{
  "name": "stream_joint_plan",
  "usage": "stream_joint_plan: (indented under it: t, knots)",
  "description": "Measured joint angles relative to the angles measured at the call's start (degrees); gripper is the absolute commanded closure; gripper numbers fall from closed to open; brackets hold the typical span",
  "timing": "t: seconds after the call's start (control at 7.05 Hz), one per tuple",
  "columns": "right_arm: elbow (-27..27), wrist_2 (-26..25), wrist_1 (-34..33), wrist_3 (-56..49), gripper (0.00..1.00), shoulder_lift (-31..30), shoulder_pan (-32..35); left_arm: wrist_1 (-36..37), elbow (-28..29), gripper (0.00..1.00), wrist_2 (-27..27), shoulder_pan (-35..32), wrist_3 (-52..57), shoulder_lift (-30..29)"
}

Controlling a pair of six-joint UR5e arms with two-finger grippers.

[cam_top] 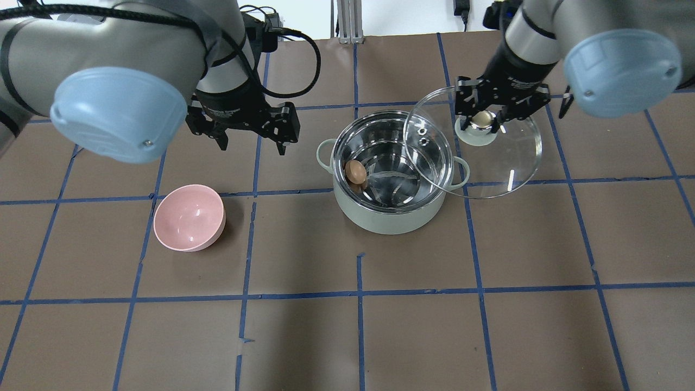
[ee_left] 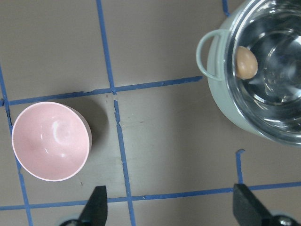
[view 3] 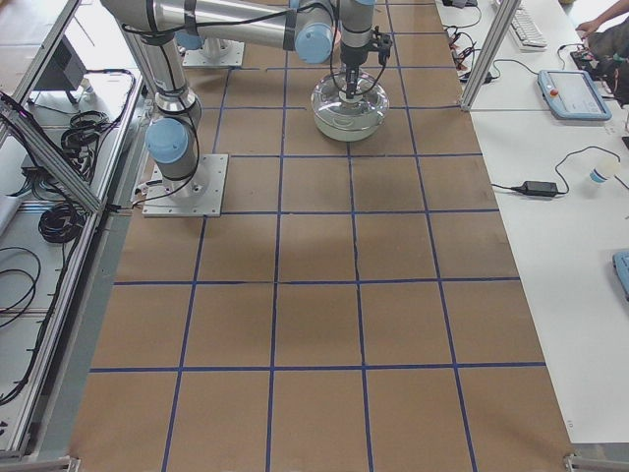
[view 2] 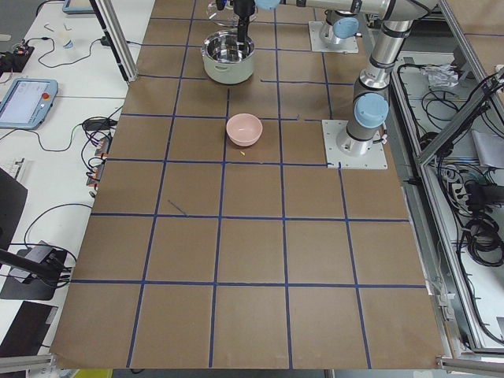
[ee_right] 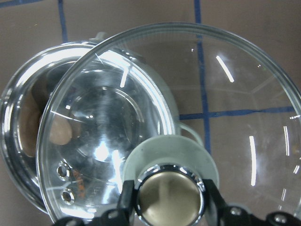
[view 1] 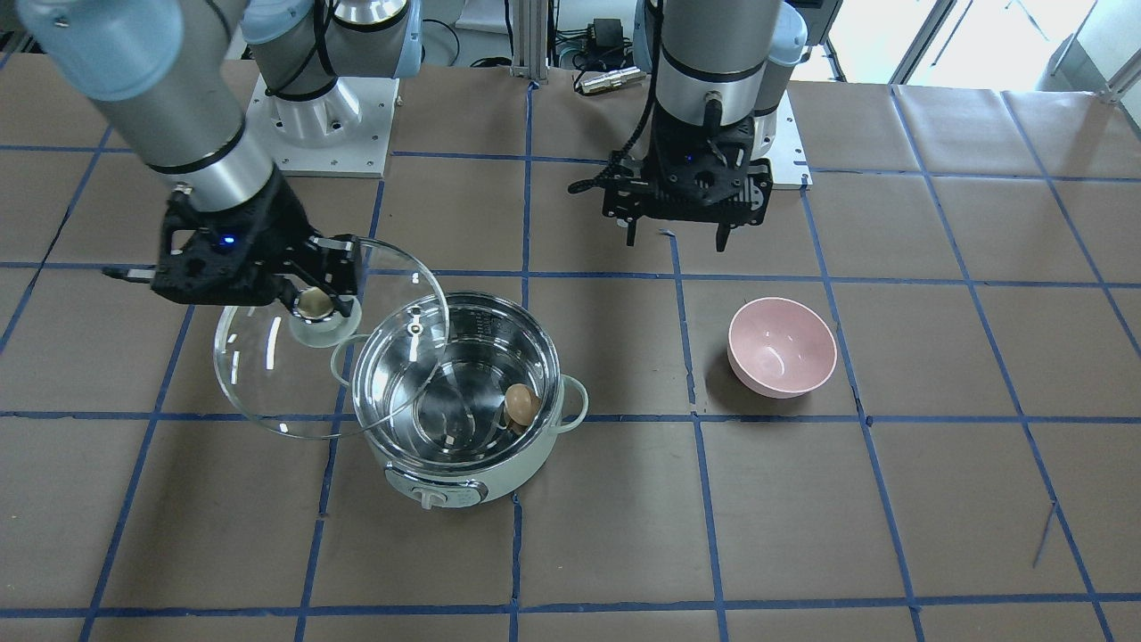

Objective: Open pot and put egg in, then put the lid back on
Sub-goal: 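Move the held lid back over the pot with the right gripper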

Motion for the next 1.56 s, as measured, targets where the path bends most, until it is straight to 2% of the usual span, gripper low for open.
stream_joint_plan:
  t: [0.43,1.56]
  knots:
    - [0.04,-0.04,-6.49,5.18,0.82,4.8,7.72,-0.23,1.02,0.06,-1.97,4.68,2.75,-0.13]
    - [0.22,-0.12,-8.26,4.69,0.79,7.27,9.89,-0.02,1.84,0.0,-2.36,6.0,4.86,0.12]
